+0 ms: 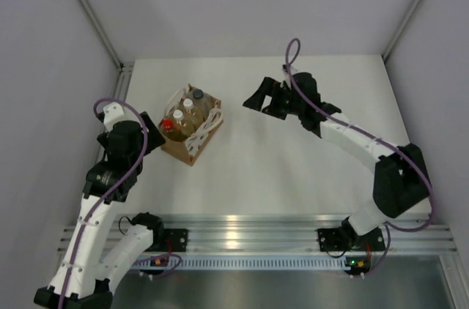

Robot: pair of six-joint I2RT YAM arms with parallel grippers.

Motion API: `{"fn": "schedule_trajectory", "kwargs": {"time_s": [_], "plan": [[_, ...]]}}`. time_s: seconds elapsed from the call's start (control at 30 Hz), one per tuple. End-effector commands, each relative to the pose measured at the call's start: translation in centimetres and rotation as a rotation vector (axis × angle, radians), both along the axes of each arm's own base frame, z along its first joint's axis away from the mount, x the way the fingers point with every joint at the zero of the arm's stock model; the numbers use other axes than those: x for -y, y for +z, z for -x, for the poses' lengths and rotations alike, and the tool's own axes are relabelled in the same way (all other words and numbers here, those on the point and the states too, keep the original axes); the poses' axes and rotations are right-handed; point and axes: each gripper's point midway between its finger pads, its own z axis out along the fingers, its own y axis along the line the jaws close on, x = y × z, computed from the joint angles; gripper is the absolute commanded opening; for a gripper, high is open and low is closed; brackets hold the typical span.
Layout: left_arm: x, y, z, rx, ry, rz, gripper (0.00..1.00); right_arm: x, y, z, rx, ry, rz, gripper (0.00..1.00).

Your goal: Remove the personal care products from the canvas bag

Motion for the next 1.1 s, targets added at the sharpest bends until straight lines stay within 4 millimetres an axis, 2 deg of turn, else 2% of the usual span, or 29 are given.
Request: {"fn": "schedule_trajectory", "kwargs": {"time_s": [0.0, 0.07, 0.1, 0.17, 0.2, 0.3, 0.4, 0.53, 0.67, 0.77, 0.9, 0.97, 1.07], "plan": [[0.2, 1.0, -0.6, 0.053, -0.008, 0.017, 0.98, -6.3, 4.8, -2.6, 0.087, 0.085, -0.209, 0.94], [0.4, 0.8, -0.5, 0.048, -0.016, 0.021, 0.98, -8.4, 4.2, -3.3, 0.070, 0.100, -0.217, 0.89], [0.4, 0.8, -0.5, 0.048, -0.019, 0.021, 0.98, -9.6, 3.4, -4.4, 0.063, 0.103, -0.208, 0.88], [0.7, 0.7, -0.7, 0.046, -0.033, 0.024, 0.98, -11.2, 2.4, -5.0, 0.052, 0.123, -0.201, 0.85], [0.8, 0.6, -0.7, 0.042, -0.039, 0.026, 0.98, -12.2, 1.6, -6.0, 0.045, 0.132, -0.198, 0.83], [1.1, 0.4, -0.9, 0.034, -0.052, 0.028, 0.98, -14.2, 0.1, -7.2, 0.021, 0.184, -0.206, 0.75], [1.1, 0.3, -0.9, 0.027, -0.056, 0.026, 0.98, -15.5, -0.7, -7.3, 0.003, 0.232, -0.211, 0.69], [1.2, 0.2, -0.9, 0.026, -0.059, 0.027, 0.98, -16.2, -2.9, -6.4, -0.032, 0.245, -0.171, 0.57], [1.2, 0.2, -0.9, 0.026, -0.060, 0.028, 0.98, -15.7, -5.9, -5.3, -0.072, 0.235, -0.124, 0.51], [1.4, 0.2, -1.0, 0.027, -0.066, 0.033, 0.98, -15.5, -7.4, -5.4, -0.084, 0.224, -0.107, 0.45], [1.6, 0.4, -0.9, 0.033, -0.079, 0.046, 0.98, -15.4, -9.8, -5.9, -0.107, 0.215, -0.078, 0.32], [1.8, 0.4, -0.7, 0.037, -0.086, 0.054, 0.98, -15.2, -10.8, -5.7, -0.118, 0.212, -0.068, 0.30], [2.1, 0.8, -0.7, 0.054, -0.101, 0.065, 0.98, -15.1, -11.4, -5.5, -0.106, 0.215, -0.072, 0.24]]}}
